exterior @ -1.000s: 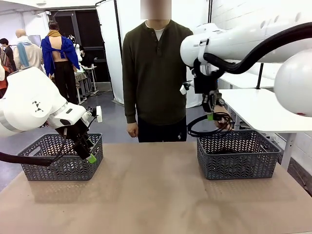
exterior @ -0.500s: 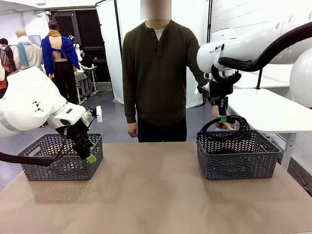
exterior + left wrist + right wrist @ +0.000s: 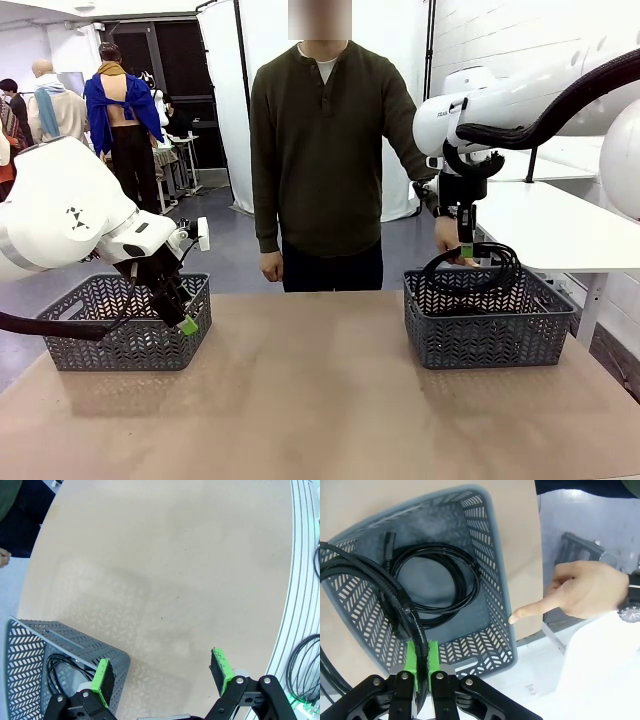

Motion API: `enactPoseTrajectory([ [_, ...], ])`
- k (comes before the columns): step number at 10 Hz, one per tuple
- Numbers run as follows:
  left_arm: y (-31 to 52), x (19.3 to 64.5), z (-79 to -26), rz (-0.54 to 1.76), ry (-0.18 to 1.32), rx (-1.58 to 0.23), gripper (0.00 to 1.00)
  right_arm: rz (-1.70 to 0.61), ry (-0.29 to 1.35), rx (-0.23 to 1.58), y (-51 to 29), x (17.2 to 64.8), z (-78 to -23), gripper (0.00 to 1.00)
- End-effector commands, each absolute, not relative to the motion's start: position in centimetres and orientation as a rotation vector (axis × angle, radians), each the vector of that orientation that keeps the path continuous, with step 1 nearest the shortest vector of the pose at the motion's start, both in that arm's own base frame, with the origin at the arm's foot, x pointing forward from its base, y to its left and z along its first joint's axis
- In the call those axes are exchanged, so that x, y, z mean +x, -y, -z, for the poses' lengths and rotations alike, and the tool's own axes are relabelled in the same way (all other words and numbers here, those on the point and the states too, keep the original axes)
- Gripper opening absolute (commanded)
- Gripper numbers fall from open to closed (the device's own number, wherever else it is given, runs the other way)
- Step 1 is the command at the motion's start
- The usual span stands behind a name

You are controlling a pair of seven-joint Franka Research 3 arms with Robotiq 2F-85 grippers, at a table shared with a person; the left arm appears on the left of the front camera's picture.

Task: Organize the cables according to human instructions.
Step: Pick up a bundle of cables and place it in the basket indicated by the human.

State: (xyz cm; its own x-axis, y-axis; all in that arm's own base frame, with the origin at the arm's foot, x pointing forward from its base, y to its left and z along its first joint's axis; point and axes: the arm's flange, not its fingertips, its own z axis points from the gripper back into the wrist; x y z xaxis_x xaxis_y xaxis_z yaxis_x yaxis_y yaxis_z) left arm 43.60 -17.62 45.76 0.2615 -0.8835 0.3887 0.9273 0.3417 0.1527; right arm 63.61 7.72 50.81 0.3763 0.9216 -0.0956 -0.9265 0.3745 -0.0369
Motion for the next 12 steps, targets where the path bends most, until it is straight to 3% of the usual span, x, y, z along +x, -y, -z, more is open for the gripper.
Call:
enactPoseTrajectory([
  [1,17.7,43.6,-45.9,1.229,0.446,-0.109,1.00,-1.178,-0.058,-0.092,-7.9,63.7,-51.0,0.00],
  [12,17.7,43.6,-45.9,1.229,0.446,-0.109,1.00,-1.155,0.010,-0.073,-3.6,65.7,-46.0,0.00],
])
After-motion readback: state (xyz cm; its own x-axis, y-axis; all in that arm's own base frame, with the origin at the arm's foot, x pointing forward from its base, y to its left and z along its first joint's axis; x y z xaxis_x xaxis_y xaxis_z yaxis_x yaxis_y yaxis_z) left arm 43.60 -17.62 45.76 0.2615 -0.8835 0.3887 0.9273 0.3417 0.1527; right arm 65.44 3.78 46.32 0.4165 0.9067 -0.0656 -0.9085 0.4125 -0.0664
